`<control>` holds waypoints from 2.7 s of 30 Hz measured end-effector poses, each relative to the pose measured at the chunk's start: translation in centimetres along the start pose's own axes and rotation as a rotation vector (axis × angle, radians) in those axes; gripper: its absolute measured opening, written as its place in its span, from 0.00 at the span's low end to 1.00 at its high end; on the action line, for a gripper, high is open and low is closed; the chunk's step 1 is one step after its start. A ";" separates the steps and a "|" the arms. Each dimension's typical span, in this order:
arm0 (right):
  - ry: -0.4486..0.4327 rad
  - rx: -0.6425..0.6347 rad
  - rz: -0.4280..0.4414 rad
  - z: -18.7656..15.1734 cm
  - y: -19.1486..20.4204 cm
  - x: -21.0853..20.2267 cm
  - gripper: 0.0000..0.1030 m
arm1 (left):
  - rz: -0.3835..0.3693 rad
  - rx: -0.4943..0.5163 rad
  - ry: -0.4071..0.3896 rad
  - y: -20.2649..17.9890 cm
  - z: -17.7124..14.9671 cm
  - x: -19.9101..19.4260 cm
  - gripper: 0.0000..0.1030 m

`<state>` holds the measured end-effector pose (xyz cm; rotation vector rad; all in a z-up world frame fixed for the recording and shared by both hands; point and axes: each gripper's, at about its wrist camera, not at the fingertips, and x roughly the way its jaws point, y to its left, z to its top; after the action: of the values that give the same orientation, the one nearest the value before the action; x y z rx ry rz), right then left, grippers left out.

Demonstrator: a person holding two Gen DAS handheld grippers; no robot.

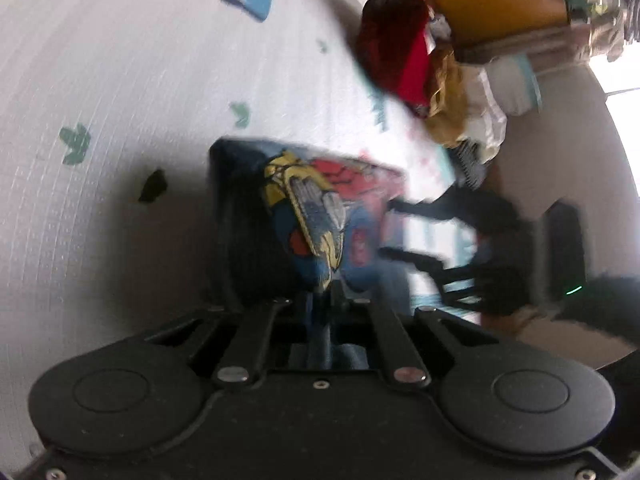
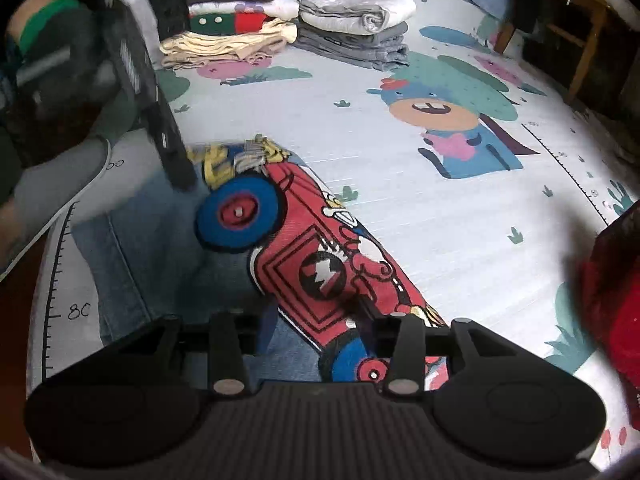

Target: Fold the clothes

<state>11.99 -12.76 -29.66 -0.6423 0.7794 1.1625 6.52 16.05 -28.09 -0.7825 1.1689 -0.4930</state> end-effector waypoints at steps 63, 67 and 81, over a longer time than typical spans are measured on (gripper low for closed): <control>-0.017 0.741 0.116 -7.7 -4.2 -2.2 0.49 | 0.187 0.405 -0.053 1.0 -0.7 0.6 0.58; 0.046 0.841 0.125 -9.5 -6.4 0.3 0.49 | 0.156 0.129 -0.042 4.1 -1.0 1.5 0.60; 0.040 0.817 0.185 -9.0 -4.0 2.5 0.48 | 0.073 -0.001 -0.088 3.4 -3.6 5.0 0.27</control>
<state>14.55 -19.58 -36.73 0.0908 1.2619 0.8832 4.60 13.65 -34.48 -0.7528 1.1117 -0.3936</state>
